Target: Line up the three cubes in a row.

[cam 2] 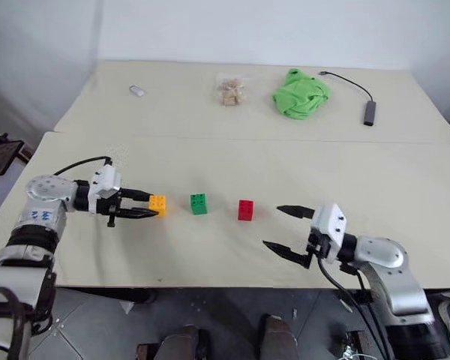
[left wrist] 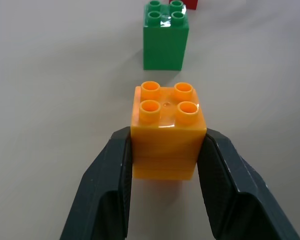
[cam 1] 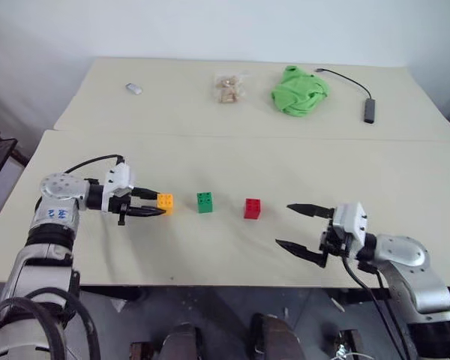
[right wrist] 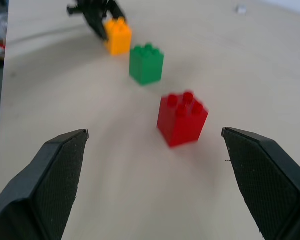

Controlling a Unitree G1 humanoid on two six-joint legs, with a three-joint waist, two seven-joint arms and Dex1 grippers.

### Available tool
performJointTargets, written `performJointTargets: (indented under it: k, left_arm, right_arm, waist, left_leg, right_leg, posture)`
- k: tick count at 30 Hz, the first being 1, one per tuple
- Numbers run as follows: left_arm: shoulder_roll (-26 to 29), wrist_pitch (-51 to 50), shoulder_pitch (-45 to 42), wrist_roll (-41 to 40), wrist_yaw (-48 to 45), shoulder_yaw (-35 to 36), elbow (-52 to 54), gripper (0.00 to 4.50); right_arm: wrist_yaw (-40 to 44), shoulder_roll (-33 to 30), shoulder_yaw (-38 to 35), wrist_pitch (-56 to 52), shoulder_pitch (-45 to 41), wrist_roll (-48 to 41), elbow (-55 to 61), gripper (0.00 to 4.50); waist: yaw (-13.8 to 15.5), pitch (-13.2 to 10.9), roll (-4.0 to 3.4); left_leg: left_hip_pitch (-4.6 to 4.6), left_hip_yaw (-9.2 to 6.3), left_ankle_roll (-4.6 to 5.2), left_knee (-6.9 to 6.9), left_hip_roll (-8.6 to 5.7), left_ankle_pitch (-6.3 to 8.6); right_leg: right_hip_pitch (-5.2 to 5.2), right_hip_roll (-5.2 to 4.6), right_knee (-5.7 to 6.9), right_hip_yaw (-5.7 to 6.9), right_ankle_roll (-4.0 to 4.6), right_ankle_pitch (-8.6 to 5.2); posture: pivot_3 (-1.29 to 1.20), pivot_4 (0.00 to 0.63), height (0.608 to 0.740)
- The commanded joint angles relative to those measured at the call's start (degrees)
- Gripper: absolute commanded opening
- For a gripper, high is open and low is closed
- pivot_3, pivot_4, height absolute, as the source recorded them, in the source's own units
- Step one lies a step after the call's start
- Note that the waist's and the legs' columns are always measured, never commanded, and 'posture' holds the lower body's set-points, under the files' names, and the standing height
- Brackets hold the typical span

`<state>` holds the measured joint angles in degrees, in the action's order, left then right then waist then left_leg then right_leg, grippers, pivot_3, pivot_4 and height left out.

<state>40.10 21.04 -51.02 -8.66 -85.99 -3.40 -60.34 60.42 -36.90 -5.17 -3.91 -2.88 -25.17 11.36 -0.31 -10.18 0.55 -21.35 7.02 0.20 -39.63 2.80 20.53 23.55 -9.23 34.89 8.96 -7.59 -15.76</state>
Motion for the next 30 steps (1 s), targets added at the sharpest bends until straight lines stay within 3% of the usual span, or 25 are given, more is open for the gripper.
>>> performJointTargets:
  k: [1, 8, 17, 23, 30]
  left_arm:
    - [-0.97, 4.5, -1.82, 2.76, -3.04, -0.9, -4.55, 1.47]
    - [-1.1, 5.77, -3.51, 5.23, -2.58, -0.81, -8.62, 1.47]
    - [3.0, 3.84, -1.7, 1.73, -1.54, 5.19, -5.73, 4.32]
    - [7.89, 4.38, 3.66, -0.69, 2.4, 9.74, 2.58, 4.32]
    - [8.84, -6.1, 5.54, -6.23, 1.03, 13.39, 10.18, 4.32]
  right_arm:
    - [-1.03, -1.12, -2.72, 0.31, 1.54, -0.68, 2.77, 4.5]
    - [-0.8, -1.15, -3.01, 0.39, 3.62, -1.28, 3.67, 4.5]
    - [5.96, -5.21, -4.73, -1.27, 0.0, -4.83, -0.64, 4.5]
    - [12.8, -11.63, -2.68, -7.04, -12.68, -5.69, -7.12, 4.5]
    - [14.94, -11.0, 0.81, -4.03, -20.38, -1.46, -12.07, 4.5]
  waist:
    - [0.13, 0.0, 0.0]
    - [0.33, 0.0, 0.0]
    - [-0.23, -0.02, 0.03]
    - [-0.9, -0.05, -0.01]
    - [0.04, -0.06, 0.0]
  left_leg:
    - [0.0, 0.02, 0.01, 0.0, 0.0, 0.0]
    - [0.04, -0.04, 0.04, -0.21, 0.0, 0.01]
    - [0.01, -0.03, 0.04, -0.22, 0.0, 0.02]
    - [0.01, -0.04, 0.04, -0.27, 0.02, 0.02]
    - [-0.05, -0.12, 0.05, -0.33, 0.03, 0.02]
  right_leg:
    - [-0.01, 0.0, -0.03, -0.01, -0.01, 0.01]
    - [-0.12, -0.03, 0.08, -0.02, -0.01, 0.01]
    - [-0.07, -0.03, 0.09, -0.03, -0.01, 0.01]
    - [-0.06, -0.04, 0.15, -0.04, -0.01, 0.01]
    - [-0.07, -0.06, 0.19, 0.04, -0.01, 0.01]
  posture:
    - [0.0, 0.15, 0.74]
    - [0.0, 0.15, 0.74]
    - [0.0, 0.15, 0.74]
    - [0.0, 0.15, 0.74]
    - [0.0, 0.15, 0.74]
